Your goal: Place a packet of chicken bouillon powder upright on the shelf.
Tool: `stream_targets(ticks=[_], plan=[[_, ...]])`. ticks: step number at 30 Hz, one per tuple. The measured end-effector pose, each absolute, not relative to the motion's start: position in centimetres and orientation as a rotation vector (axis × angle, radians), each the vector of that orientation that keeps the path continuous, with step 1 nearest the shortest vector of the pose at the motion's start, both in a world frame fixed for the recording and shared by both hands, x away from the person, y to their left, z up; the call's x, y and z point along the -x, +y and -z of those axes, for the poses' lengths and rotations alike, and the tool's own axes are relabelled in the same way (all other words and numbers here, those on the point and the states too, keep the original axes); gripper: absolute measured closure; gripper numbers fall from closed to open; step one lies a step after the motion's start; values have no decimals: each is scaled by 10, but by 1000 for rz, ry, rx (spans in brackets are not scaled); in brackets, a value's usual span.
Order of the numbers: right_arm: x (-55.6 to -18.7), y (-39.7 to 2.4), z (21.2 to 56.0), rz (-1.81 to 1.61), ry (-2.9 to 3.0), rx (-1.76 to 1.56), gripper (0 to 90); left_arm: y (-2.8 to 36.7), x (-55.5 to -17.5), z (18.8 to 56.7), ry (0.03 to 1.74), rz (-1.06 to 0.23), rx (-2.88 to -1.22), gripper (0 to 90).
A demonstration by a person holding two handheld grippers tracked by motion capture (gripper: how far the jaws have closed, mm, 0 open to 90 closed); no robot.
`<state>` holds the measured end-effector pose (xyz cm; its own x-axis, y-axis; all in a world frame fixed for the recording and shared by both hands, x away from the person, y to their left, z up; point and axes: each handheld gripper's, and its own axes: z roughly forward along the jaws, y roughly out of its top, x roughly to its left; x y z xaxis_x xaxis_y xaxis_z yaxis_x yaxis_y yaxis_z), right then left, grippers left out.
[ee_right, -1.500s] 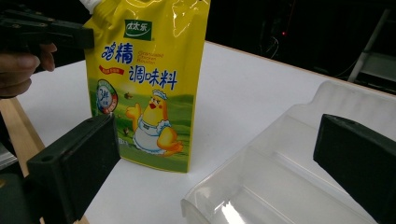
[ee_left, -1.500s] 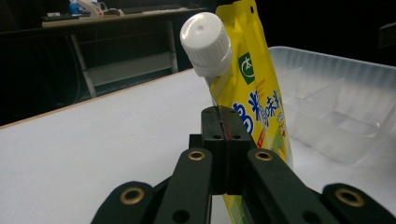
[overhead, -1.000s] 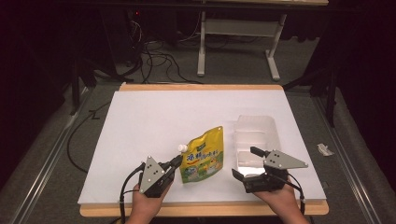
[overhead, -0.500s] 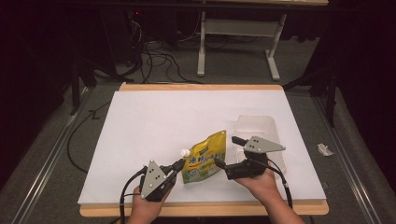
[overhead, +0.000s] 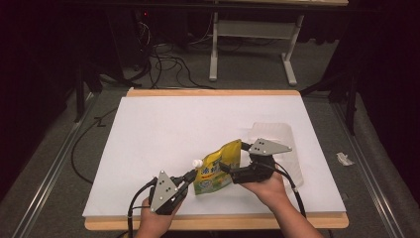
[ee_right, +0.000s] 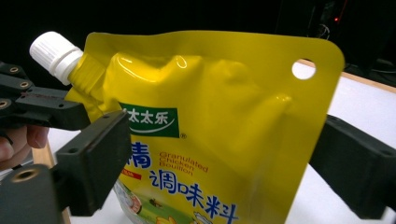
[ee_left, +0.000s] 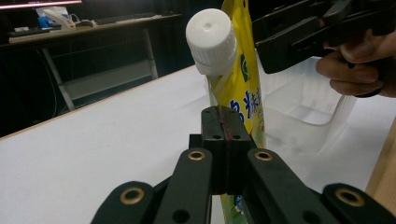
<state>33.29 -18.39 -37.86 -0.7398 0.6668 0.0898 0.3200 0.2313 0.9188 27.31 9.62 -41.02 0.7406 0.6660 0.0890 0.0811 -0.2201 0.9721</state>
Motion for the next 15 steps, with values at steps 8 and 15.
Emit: stream_targets(ticks=[8,15], plan=[[-337,-180,380,-1507,2210,-923,269,98,-276,410,615,-595,-1726,900],[-329,-197,378,-1527,2146,-902,703,101,-283,411,653,-582,-1719,900]])
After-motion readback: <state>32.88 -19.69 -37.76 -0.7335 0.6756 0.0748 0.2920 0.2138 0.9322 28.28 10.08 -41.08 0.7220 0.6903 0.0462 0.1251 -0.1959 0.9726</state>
